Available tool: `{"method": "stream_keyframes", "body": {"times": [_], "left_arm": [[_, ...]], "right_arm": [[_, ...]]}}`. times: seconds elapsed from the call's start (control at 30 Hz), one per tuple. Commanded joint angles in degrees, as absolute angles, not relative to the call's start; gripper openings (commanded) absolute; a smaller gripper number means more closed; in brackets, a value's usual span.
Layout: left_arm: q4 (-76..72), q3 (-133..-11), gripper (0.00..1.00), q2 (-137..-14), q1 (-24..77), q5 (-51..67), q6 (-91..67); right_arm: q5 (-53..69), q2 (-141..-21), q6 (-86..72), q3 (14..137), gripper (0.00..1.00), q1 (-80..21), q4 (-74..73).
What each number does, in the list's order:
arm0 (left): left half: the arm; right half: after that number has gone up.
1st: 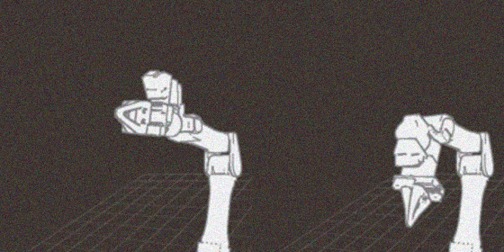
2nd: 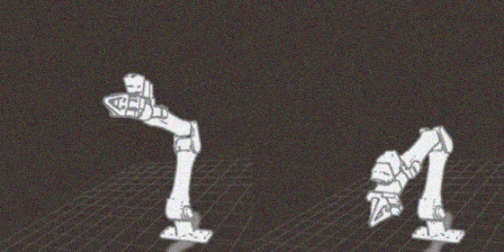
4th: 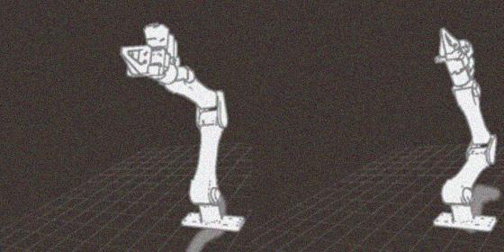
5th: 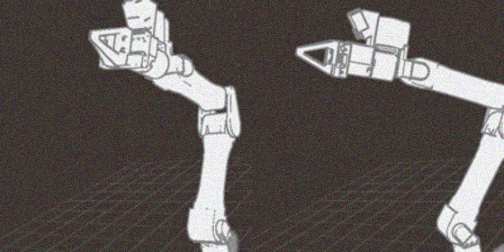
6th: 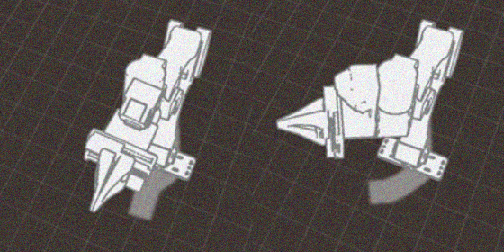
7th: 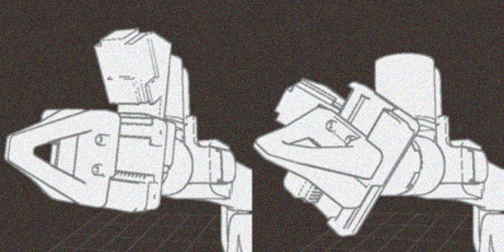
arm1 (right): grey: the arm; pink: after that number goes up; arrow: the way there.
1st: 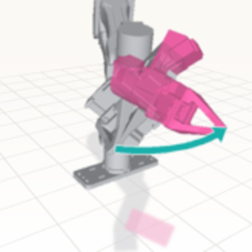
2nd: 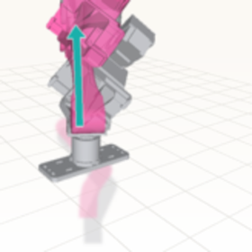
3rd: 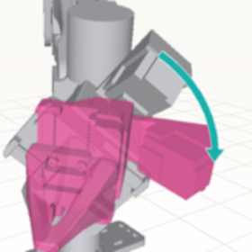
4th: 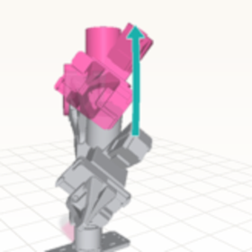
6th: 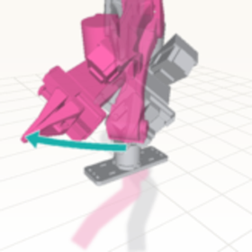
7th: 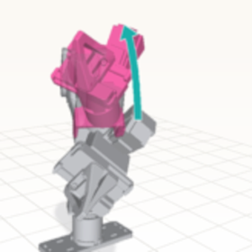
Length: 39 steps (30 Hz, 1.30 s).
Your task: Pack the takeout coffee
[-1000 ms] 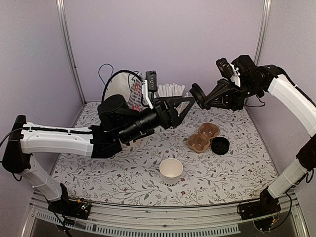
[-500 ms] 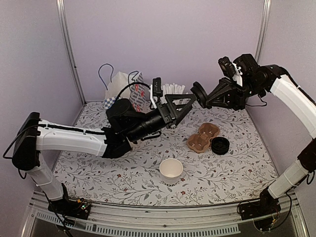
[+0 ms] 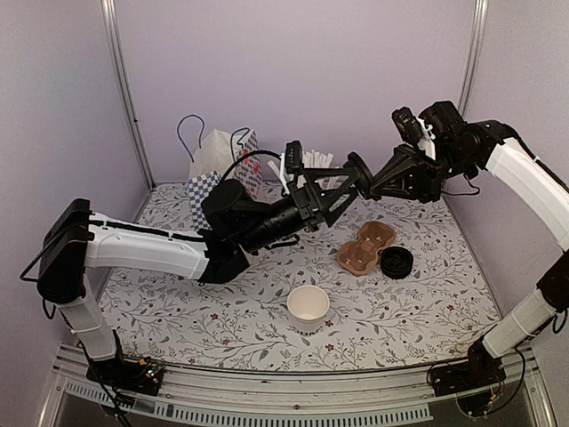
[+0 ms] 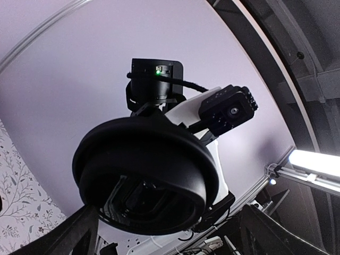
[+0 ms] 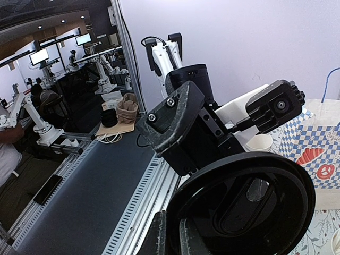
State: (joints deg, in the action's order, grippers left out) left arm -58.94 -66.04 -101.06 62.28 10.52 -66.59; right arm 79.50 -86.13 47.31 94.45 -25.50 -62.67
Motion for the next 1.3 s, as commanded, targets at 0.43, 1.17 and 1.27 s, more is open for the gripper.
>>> {"method": "stream_keyframes", "body": {"times": [0.43, 1.17, 1.27], "left_arm": [[-61.87, -67.33, 0.94, -103.40, 60.43, 12.44, -70.26], [-67.20, -68.20, 0.88, -104.94, 60.07, 14.32, -70.84], [-67.49, -68.34, 0.87, -105.07, 60.11, 14.48, -70.84]], "right_arm": [[80.13, -84.95, 46.87, 94.51, 0.07, -25.79, -62.08], [79.64, -85.96, 47.02, 93.60, 0.08, -25.90, -61.91], [79.64, -86.13, 46.93, 93.60, 0.08, -25.93, -61.80]]}}
